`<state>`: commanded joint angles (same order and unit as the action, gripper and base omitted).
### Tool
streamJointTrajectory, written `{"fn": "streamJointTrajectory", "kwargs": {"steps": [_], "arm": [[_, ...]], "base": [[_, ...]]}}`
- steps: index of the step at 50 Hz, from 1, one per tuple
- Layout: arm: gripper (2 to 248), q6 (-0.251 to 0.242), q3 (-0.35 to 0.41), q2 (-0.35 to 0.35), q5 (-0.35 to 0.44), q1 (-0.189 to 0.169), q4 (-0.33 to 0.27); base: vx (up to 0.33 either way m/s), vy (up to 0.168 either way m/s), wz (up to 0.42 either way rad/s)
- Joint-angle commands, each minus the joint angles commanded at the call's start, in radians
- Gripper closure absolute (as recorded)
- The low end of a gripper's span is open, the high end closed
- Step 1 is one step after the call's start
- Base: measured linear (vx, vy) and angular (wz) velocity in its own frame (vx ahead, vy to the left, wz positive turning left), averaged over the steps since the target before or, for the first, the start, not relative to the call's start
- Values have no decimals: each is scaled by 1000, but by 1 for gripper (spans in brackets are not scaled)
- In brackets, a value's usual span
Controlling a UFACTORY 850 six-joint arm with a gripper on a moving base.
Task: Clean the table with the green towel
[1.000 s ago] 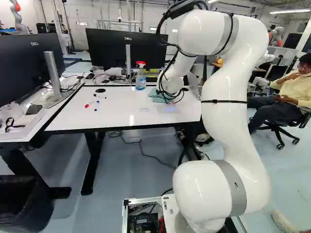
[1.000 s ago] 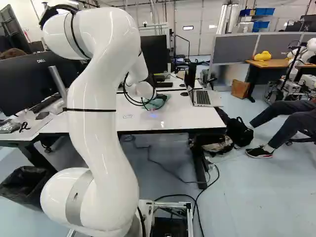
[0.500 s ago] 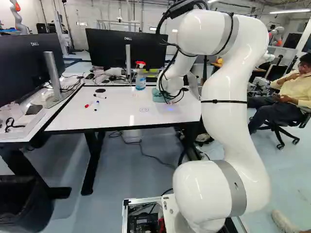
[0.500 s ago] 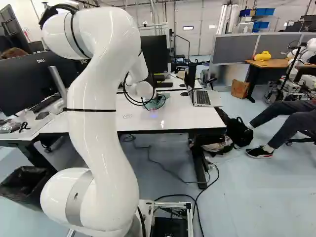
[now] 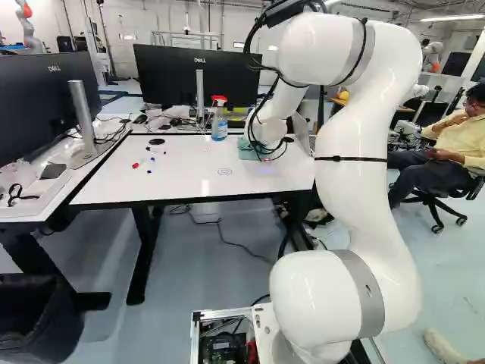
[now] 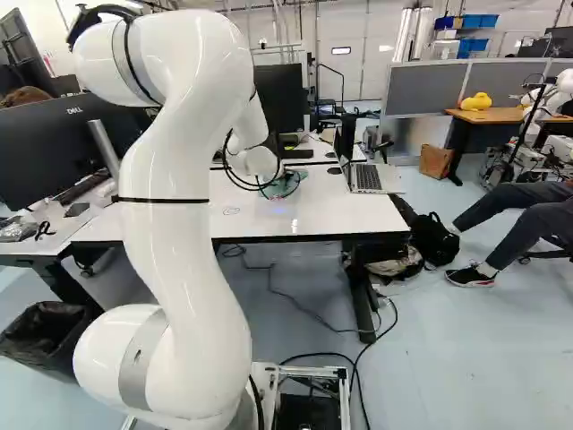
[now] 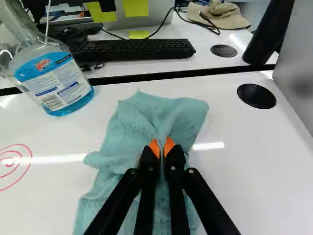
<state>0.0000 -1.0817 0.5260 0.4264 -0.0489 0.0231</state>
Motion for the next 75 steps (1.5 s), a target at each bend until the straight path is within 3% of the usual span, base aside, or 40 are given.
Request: {"fn": "streamJointTrajectory", "kwargs": {"steps": [47, 75], "arm": [[220, 0, 24, -110, -128, 10, 0], [220, 0, 22, -131, -133, 62, 0]], "base": [[0, 0, 0], [0, 0, 0]]}}
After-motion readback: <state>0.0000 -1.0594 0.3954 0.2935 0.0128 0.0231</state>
